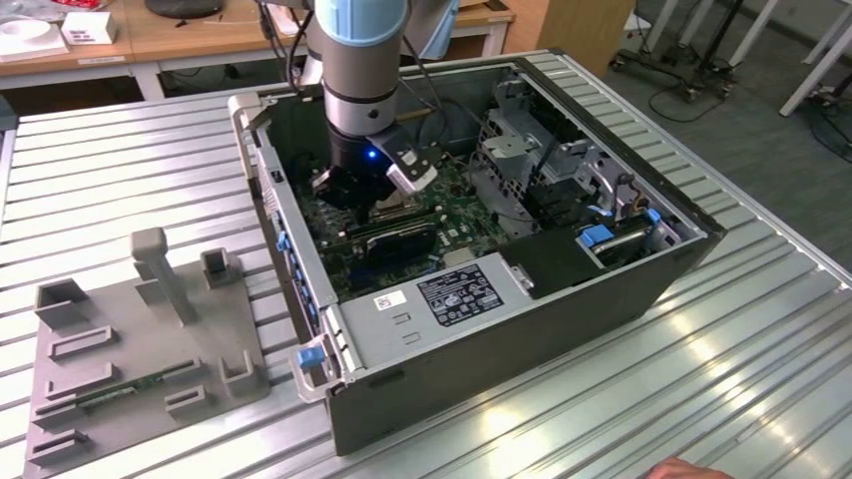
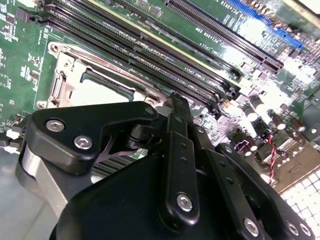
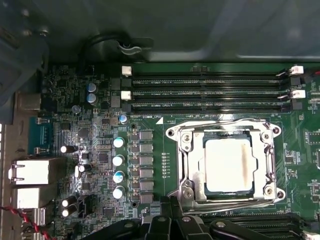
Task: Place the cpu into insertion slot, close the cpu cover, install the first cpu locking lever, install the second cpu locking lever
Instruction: 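Install the second cpu locking lever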
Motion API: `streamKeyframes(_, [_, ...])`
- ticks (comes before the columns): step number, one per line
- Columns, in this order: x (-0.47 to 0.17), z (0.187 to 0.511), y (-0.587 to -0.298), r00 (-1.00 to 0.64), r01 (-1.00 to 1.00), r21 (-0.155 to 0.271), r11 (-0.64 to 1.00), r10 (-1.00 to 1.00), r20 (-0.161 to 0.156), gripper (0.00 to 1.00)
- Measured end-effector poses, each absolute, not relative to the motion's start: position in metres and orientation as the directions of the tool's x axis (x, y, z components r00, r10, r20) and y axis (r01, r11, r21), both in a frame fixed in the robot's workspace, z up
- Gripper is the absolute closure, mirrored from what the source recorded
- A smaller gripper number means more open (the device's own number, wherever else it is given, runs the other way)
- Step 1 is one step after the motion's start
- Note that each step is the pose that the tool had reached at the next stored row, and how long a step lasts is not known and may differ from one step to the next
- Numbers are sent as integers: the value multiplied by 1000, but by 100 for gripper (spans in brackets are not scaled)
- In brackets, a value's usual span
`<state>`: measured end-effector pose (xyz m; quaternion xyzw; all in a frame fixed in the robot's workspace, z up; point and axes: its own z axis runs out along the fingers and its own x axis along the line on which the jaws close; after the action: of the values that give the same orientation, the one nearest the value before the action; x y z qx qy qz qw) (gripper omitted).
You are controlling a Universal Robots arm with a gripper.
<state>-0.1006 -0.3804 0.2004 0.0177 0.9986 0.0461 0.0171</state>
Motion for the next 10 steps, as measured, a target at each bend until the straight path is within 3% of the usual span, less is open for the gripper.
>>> streamKeyframes(10, [-101, 200, -380, -999, 34, 116, 993, 38, -32, 89])
